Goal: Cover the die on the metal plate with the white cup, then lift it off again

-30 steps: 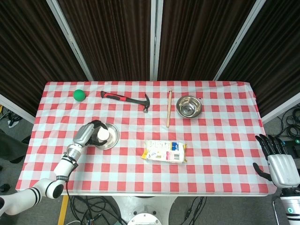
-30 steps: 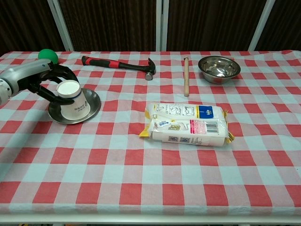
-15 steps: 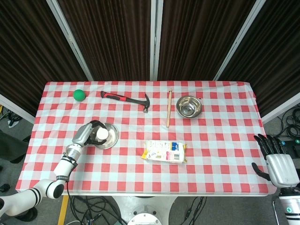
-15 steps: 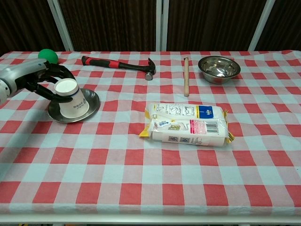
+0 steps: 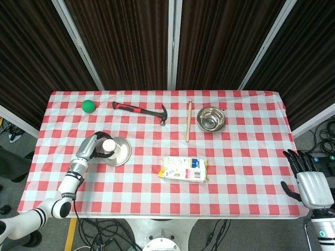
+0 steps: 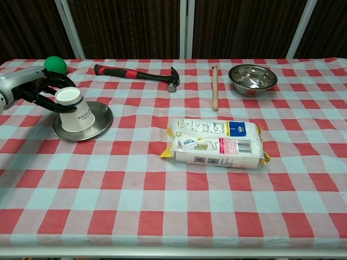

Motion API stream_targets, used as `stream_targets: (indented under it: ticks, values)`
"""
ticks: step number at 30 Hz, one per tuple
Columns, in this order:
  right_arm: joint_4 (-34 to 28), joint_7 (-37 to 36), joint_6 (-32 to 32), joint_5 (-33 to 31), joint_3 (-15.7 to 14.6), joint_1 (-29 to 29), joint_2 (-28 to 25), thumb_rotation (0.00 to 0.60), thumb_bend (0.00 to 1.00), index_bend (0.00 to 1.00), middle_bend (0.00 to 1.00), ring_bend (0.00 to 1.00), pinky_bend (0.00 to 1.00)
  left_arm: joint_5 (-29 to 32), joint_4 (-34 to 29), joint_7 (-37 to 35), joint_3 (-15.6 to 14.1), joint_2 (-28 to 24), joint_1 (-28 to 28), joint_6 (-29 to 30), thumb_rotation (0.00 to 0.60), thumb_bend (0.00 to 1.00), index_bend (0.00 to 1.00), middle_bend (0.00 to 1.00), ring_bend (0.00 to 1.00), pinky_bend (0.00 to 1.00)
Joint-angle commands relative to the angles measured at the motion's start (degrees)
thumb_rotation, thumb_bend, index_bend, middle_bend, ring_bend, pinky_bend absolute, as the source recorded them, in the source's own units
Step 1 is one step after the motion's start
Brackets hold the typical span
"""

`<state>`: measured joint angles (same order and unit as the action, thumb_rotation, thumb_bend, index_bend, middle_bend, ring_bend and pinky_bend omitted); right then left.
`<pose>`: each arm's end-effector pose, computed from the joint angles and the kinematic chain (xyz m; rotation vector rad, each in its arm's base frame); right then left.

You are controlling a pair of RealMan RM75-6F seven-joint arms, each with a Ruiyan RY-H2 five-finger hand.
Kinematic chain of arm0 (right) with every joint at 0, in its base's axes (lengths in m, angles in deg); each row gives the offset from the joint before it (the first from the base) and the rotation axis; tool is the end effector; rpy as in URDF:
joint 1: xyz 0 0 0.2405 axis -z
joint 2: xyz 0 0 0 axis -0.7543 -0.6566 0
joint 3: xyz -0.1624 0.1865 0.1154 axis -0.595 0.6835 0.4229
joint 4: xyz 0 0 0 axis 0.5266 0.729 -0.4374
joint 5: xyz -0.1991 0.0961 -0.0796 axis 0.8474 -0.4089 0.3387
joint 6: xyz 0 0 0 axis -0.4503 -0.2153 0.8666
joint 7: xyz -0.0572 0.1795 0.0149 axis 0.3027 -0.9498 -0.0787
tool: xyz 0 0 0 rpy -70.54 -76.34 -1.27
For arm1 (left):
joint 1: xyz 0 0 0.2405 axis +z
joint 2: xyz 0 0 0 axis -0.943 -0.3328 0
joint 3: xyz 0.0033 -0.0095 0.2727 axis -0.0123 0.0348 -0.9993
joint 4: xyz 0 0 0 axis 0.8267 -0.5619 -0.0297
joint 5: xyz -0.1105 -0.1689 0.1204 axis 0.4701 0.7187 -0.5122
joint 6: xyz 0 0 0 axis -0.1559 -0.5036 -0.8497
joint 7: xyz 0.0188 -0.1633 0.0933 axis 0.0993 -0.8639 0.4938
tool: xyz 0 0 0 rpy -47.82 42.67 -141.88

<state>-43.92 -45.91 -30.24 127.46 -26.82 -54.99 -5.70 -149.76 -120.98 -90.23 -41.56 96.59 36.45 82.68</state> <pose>-0.3311 -0.2323 0.1551 1.4884 -0.8595 0.8374 -0.2702 0.4159 -0.0609 -1.3967 -1.5994 -1.1279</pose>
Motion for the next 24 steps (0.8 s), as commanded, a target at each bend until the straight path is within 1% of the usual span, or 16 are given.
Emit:
stream_targets:
  ticks: [1, 4, 9, 10, 13, 19, 22, 24]
  values:
    - [-0.2, 0.2, 0.0, 0.0, 0.1, -0.1, -0.1, 0.600, 0.23, 0.06, 0.08, 0.00, 0.04, -2.2, -2.9, 0.6, -0.9, -1.2, 0.5, 1.9, 0.600, 0.30, 0.51, 0.34, 0.17, 0.19]
    - [-0.3, 0.2, 0.0, -0.2, 0.2, -0.1, -0.3, 0.600, 0.23, 0.06, 0.08, 0.00, 0.04, -1.2, -1.9, 1.4, -0.5, -0.9, 0.0, 1.0, 0.600, 0.30, 0.51, 0.34, 0.17, 0.19]
    - [-0.2, -0.1, -0.1, -0.1, 0.2, -0.1, -0.3, 0.600, 0.23, 0.06, 0.08, 0.00, 0.04, 3.3, 4.2, 1.6, 1.8, 1.4, -1.0, -1.5, 0.600, 0.31, 0.51, 0.34, 0.17, 0.19]
    - [-0.1, -0.1, -0.1, -0.1, 0.1, 0.0, -0.3, 0.600, 0.23, 0.06, 0.08, 0.00, 0.04, 3.8, 4.6, 1.4, 2.1, 1.5, -0.9, -1.9, 0.600, 0.31, 0.51, 0.34, 0.17, 0.19]
    - [0.0, -0.2, -0.1, 0.1, 0.0, 0.0, -0.2, 0.600, 0.23, 0.06, 0.08, 0.00, 0.04, 3.1, 2.7, 0.0, 1.6, 0.5, -0.3, -2.2, 0.600, 0.31, 0.51, 0.34, 0.17, 0.19]
    - [0.2, -0.4, 0.1, 0.1, -0.1, -0.1, 0.0, 0.600, 0.23, 0.06, 0.08, 0.00, 0.04, -2.4, -3.8, -0.2, -1.7, -1.6, 1.0, 0.2, 0.600, 0.30, 0.51, 0.34, 0.17, 0.19]
    - [0.2, -0.3, 0.1, 0.0, 0.0, -0.1, -0.1, 0.600, 0.23, 0.06, 0.08, 0.00, 0.04, -2.9, -4.6, -0.2, -2.0, -1.7, 0.8, 0.2, 0.600, 0.30, 0.51, 0.34, 0.17, 0.19]
    - [0.0, -0.2, 0.0, -0.1, 0.1, -0.1, -0.2, 0.600, 0.23, 0.06, 0.08, 0.00, 0.04, -2.3, -3.5, 0.2, -1.5, -1.3, 0.5, 0.0, 0.600, 0.30, 0.51, 0.34, 0.17, 0.19]
